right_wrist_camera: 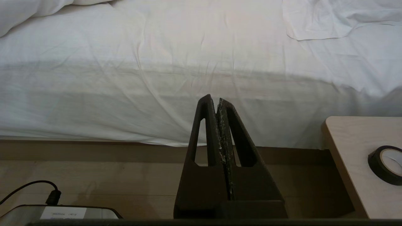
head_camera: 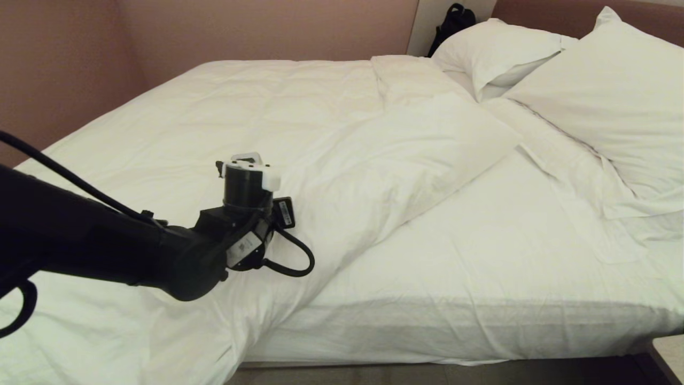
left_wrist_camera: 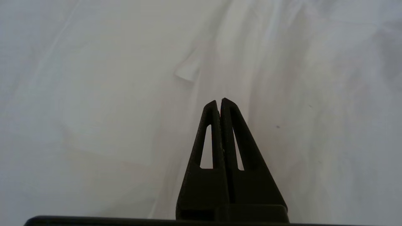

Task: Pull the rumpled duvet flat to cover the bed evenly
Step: Flatten the corners of the folded blanket

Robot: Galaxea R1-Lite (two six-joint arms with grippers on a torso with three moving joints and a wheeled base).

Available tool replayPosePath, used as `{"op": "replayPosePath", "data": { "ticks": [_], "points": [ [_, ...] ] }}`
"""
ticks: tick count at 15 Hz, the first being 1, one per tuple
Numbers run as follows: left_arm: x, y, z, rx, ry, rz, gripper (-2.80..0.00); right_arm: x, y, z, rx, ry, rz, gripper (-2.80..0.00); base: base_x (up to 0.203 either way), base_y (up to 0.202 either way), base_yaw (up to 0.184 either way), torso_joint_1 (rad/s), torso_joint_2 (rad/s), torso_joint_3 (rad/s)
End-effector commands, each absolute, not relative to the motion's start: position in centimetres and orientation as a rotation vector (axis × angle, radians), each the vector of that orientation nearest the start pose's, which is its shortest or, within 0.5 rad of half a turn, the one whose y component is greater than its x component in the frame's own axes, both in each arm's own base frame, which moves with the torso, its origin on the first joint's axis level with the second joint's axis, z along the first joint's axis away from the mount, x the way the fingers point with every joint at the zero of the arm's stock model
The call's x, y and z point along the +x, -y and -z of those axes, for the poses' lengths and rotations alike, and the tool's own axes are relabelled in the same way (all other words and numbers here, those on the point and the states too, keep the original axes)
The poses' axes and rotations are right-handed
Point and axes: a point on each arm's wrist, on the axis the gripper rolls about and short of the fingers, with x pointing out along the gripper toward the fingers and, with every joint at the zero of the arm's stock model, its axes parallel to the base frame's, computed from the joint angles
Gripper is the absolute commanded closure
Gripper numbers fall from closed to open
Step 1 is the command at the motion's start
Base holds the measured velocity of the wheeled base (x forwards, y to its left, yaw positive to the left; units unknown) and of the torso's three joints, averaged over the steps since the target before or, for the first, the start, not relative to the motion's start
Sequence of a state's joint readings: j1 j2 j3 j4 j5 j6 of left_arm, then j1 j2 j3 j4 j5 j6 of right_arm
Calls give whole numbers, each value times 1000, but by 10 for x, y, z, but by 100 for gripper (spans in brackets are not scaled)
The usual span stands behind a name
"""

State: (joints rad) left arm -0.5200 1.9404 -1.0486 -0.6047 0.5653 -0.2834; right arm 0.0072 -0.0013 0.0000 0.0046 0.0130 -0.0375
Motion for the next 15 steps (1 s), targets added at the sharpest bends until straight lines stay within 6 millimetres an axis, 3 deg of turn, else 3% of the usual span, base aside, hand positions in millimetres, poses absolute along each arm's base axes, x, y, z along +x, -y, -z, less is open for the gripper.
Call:
{"op": "replayPosePath", "data": {
  "ticks": [1, 4, 8, 11, 15],
  "points": [
    [344, 169, -160, -141, -233, -106, 0, -23, 0, -75, -38, -4, -22, 0, 0, 0, 0, 0, 0, 0],
    [351, 164, -170, -130, -235, -66, 0, -23, 0, -75, -38, -4, -22, 0, 0, 0, 0, 0, 0, 0],
    [367, 150, -212, -169, -213, -27, 0, -23, 0, -75, -38, -4, -22, 0, 0, 0, 0, 0, 0, 0],
    [376, 140, -224, -187, -270, 26, 0, -23, 0, -75, -38, -4, -22, 0, 0, 0, 0, 0, 0, 0],
    [386, 125, -232, -301, -449, 299, 0, -23, 0, -75, -38, -4, -22, 0, 0, 0, 0, 0, 0, 0]
  ]
}}
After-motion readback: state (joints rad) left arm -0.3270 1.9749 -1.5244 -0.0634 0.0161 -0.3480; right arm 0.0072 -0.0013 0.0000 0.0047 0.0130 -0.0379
